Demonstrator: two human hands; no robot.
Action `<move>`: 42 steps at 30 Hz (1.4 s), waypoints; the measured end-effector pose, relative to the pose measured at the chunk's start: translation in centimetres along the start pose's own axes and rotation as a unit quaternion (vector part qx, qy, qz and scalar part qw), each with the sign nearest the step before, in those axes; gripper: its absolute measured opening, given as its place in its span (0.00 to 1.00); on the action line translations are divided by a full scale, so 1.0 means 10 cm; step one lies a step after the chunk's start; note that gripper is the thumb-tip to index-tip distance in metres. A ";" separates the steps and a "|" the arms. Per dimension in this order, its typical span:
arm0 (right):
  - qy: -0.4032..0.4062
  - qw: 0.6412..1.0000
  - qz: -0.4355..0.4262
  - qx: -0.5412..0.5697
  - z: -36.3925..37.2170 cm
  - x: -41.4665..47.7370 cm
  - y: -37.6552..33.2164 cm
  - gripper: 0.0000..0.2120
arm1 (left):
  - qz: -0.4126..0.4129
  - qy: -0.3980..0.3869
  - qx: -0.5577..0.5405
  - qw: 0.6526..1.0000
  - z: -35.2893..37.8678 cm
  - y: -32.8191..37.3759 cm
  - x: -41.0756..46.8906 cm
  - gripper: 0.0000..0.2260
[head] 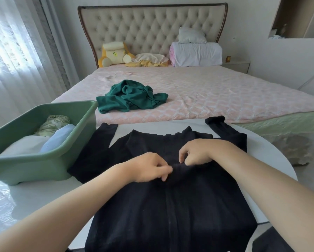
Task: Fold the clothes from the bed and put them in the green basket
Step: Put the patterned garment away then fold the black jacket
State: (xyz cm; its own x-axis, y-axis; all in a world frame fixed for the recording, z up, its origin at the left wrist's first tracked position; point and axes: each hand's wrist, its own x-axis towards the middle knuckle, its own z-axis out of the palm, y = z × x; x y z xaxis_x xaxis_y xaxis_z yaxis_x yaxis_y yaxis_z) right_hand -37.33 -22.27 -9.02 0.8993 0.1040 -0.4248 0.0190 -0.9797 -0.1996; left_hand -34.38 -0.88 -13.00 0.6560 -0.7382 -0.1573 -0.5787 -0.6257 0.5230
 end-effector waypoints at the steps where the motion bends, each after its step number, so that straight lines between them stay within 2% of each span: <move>1: 0.046 0.999 -0.001 -0.014 0.00 0.01 -0.04 0.12 | 0.015 0.068 -0.015 0.997 0.00 -0.01 0.02 0.17; 3: 0.149 0.987 -0.008 -0.066 0.08 0.10 -0.08 0.15 | 0.054 0.185 0.081 0.978 0.06 -0.12 0.12 0.12; 4: 0.180 0.980 -0.018 -0.078 0.16 0.17 -0.11 0.17 | 0.038 0.178 0.148 0.972 0.11 -0.17 0.13 0.14; 6: 0.169 0.982 -0.038 -0.079 0.36 0.30 -0.17 0.23 | -0.053 0.069 0.211 0.974 0.21 -0.27 0.12 0.30; 7: 0.140 0.987 -0.043 -0.065 0.45 0.35 -0.21 0.26 | -0.080 0.017 0.208 0.975 0.24 -0.30 0.10 0.34; 9: 0.090 0.994 -0.046 -0.042 0.59 0.42 -0.28 0.30 | -0.078 -0.030 0.180 0.980 0.20 -0.31 0.07 0.36; 11: 0.063 0.995 -0.040 -0.059 0.62 0.45 -0.35 0.31 | -0.070 -0.037 0.123 0.989 0.05 -0.31 0.03 0.33; 14: 0.064 0.991 -0.017 -0.120 0.54 0.45 -0.46 0.31 | -0.076 0.016 0.096 0.992 -0.24 -0.40 -0.08 0.22; 17: 0.122 0.981 -0.034 -0.149 0.45 0.46 -0.61 0.28 | -0.089 0.120 0.193 0.970 -0.52 -0.56 -0.26 0.18; 20: 0.195 0.974 -0.091 -0.077 0.37 0.50 -0.82 0.23 | -0.088 0.226 0.257 0.936 -0.82 -0.69 -0.48 0.17; 24: 0.212 0.964 -0.135 0.086 0.28 0.64 -1.29 0.18 | -0.129 0.312 0.304 0.891 -1.09 -0.86 -0.79 0.17; 26: 0.192 0.958 -0.139 0.158 0.25 0.75 -1.56 0.17 | -0.173 0.308 0.320 0.879 -1.14 -0.96 -0.92 0.19; 30: 0.175 0.956 -0.137 0.191 0.22 1.03 -2.08 0.18 | -0.236 0.247 0.208 0.916 -1.20 -1.16 -1.06 0.24; 32: 0.165 0.967 -0.146 0.128 0.24 1.12 -2.28 0.24 | -0.236 0.248 0.171 0.924 -1.23 -1.21 -1.10 0.24; 35: 0.120 0.978 -0.168 -0.026 0.24 1.15 -2.49 0.31 | -0.227 0.261 0.159 0.925 -1.27 -1.23 -1.13 0.21; 36: 0.108 0.978 -0.171 -0.047 0.23 1.16 -2.53 0.30 | -0.225 0.259 0.159 0.926 -1.28 -1.22 -1.14 0.20; 39: 0.102 0.977 -0.187 -0.030 0.21 1.21 -2.54 0.14 | -0.223 0.244 0.167 0.929 -1.27 -1.26 -1.16 0.20; 42: 0.113 0.973 -0.200 0.015 0.12 1.18 -2.38 0.09 | -0.197 0.254 0.196 0.926 -1.24 -1.27 -1.17 0.22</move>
State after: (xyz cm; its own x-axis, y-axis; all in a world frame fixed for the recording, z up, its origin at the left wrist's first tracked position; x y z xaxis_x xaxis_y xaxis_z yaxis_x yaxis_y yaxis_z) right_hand -27.75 2.53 -10.35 0.8955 0.4328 -0.1037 0.3781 -0.8627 -0.3359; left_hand -28.67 18.82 -7.41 0.9396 -0.2813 0.1948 -0.3118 -0.9385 0.1487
